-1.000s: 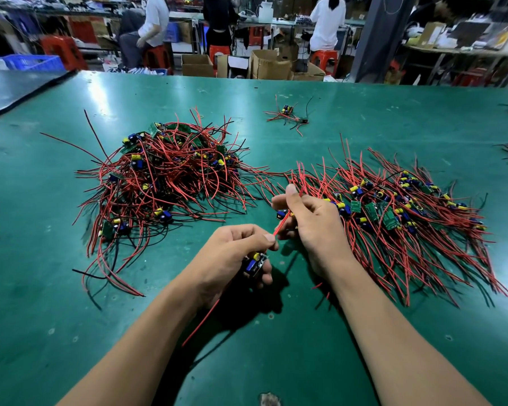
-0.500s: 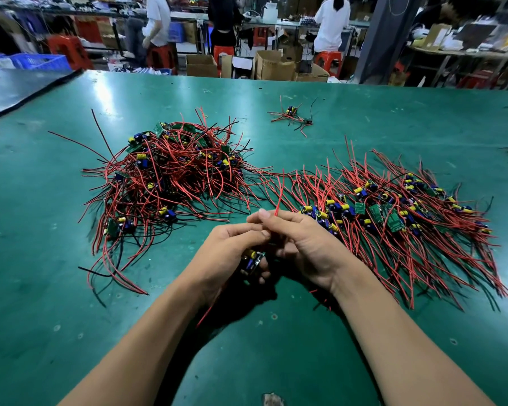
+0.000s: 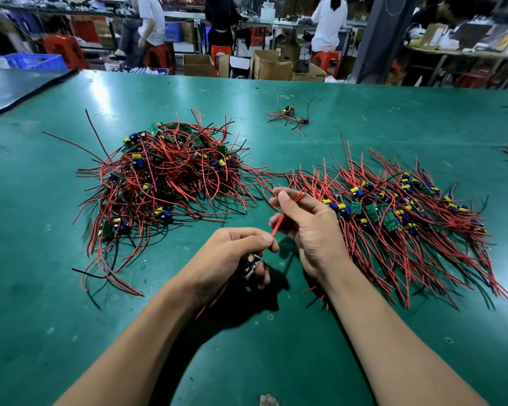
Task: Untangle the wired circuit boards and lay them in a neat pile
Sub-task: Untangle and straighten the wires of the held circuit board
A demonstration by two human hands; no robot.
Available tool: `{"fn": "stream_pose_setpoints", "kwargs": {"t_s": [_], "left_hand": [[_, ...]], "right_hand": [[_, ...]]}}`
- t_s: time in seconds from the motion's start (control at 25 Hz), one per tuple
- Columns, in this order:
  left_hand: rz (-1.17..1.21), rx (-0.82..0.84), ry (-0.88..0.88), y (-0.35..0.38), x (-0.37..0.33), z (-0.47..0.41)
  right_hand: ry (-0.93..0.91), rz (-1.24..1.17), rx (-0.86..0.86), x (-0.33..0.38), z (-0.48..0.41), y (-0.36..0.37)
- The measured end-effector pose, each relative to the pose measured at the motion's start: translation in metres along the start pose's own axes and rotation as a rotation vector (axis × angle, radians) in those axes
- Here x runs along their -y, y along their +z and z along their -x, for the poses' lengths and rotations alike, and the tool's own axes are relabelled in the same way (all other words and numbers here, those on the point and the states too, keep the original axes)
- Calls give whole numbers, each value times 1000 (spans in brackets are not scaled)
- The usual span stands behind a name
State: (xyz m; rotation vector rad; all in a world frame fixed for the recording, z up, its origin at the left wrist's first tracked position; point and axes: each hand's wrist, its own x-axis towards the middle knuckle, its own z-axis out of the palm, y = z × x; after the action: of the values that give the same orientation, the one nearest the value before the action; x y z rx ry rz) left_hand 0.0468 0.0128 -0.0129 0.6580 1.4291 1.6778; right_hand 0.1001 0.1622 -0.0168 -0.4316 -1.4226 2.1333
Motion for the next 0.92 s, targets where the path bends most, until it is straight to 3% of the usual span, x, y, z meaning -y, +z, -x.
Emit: {"fn": "stream_pose_setpoints", "kwargs": {"t_s": [0.2,0.36,0.64,0.92], "left_hand": [[-7,14,-5,-1,-4,2],[-7,-46,-42,2,-2,3],[26,-215,-79,7,-4,-3],[88,-208,-116,0,-4,-8]], "right_hand": [[-134,134,-79,-1,-2,0],[-7,214,-144,0,-4,1],[72,94,-13,8,-9,-9],[-56,468,2,8,3,0]]}}
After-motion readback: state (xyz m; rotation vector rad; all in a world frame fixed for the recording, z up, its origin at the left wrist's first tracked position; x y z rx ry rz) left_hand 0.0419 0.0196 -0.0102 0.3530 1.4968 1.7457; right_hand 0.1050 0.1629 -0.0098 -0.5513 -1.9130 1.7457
